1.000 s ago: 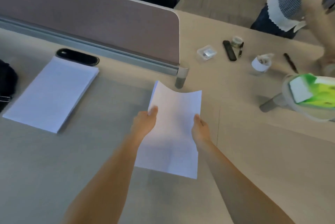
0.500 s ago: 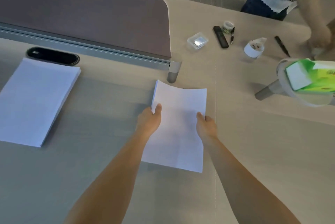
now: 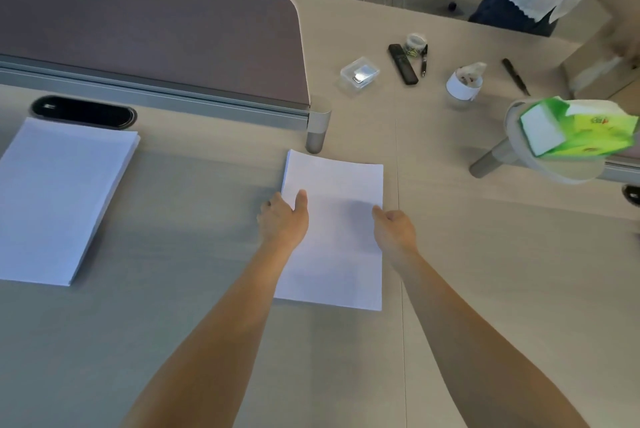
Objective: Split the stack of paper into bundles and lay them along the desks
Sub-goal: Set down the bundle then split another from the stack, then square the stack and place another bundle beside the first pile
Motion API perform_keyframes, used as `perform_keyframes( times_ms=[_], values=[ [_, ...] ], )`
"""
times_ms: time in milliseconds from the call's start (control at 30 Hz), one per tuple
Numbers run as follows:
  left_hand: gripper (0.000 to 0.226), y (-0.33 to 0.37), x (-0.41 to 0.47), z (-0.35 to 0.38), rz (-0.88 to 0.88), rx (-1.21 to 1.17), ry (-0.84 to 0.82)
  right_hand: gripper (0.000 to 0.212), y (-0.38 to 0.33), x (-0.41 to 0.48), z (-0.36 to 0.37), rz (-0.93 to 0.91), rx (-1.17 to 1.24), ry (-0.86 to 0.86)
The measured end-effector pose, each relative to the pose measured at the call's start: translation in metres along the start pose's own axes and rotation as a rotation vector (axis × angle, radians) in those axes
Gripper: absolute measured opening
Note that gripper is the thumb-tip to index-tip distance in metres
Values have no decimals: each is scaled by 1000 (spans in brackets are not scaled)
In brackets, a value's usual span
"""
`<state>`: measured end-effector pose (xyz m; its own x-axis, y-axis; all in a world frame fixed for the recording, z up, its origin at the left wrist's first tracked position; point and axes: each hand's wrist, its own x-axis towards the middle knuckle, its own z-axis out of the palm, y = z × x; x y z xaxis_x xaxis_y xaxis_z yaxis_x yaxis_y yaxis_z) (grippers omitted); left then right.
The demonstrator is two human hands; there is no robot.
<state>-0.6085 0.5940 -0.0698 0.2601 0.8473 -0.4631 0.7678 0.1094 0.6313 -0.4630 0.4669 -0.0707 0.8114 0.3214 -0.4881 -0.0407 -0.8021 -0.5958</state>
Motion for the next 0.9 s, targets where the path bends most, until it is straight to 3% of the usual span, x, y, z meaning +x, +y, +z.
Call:
perform_keyframes(
  times_ms=[367,567,767,900],
  values=[
    [77,31,-98,8,12,-77,18,31,40,-41,-102,-154,291,-105],
    [76,84,-220,64,126,-96,-1,23,108,-79,-235,-193,594,-191],
    [66,164,-354,150,230,-137,-23,20,199,-112,-393,-174,693,-141],
    [61,211,-415,209,244,-255,-161,19,257,-128,-476,-158,674,-76]
  ],
)
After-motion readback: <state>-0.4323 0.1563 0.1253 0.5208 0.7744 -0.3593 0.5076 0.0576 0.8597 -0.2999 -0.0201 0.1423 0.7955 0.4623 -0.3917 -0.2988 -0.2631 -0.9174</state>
